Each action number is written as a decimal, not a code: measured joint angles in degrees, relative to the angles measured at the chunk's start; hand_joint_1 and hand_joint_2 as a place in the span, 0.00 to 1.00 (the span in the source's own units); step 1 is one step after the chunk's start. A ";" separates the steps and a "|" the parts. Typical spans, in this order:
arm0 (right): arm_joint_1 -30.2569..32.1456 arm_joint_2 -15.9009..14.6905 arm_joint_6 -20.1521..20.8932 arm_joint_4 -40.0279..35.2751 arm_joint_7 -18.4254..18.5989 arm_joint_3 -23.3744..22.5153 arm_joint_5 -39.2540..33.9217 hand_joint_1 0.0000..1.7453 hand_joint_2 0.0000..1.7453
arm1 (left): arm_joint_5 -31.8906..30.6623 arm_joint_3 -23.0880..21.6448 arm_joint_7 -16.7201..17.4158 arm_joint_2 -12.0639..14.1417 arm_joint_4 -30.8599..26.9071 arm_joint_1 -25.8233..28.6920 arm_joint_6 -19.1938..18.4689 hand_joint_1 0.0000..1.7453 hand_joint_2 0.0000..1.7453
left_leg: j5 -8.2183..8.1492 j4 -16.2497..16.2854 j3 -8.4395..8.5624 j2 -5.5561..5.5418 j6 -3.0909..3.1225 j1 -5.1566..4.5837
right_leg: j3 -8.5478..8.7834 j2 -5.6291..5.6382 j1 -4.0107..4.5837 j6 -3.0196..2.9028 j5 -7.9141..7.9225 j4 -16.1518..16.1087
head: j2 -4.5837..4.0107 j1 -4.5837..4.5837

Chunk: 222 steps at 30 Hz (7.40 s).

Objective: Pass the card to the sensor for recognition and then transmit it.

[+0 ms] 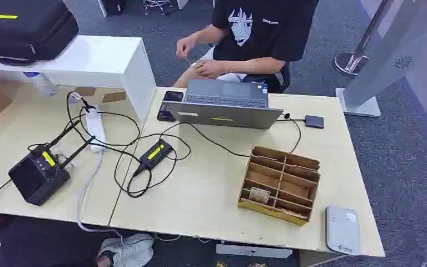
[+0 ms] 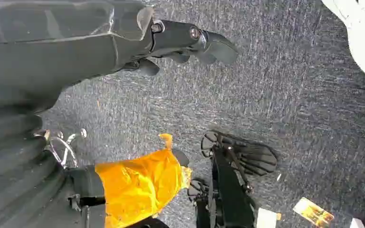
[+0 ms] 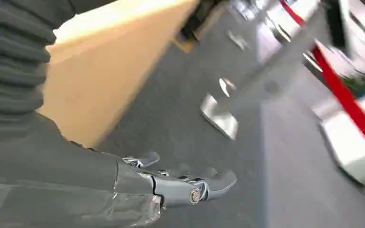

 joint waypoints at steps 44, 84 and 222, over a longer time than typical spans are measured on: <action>-11.39 3.86 -42.06 -32.51 9.37 56.92 113.45 0.00 1.00 | -7.41 -4.37 -0.83 0.02 0.00 -0.68 -1.20 0.00 1.00 | 0.22 -0.03 0.16 0.04 0.08 -0.07 | 0.15 0.03 -0.04 0.15 0.15 0.11 | 0.00 0.02; -13.58 6.58 -42.24 -31.60 -11.75 53.70 105.30 1.00 1.00 | -8.44 -5.84 -0.28 0.37 0.00 -0.70 -2.75 0.00 1.00 | 0.25 -0.01 0.01 -0.02 0.17 -0.10 | 0.02 -0.02 -0.08 0.23 0.16 0.07 | 0.00 0.02; 18.42 -7.23 -39.07 -48.41 13.37 51.04 74.68 1.00 1.00 | -1.99 1.33 -0.28 -0.09 0.00 -0.05 0.98 0.00 1.00 | -0.04 -0.02 0.03 0.02 0.23 -0.16 | 0.12 -0.01 -0.12 0.27 -0.07 0.04 | 0.00 0.02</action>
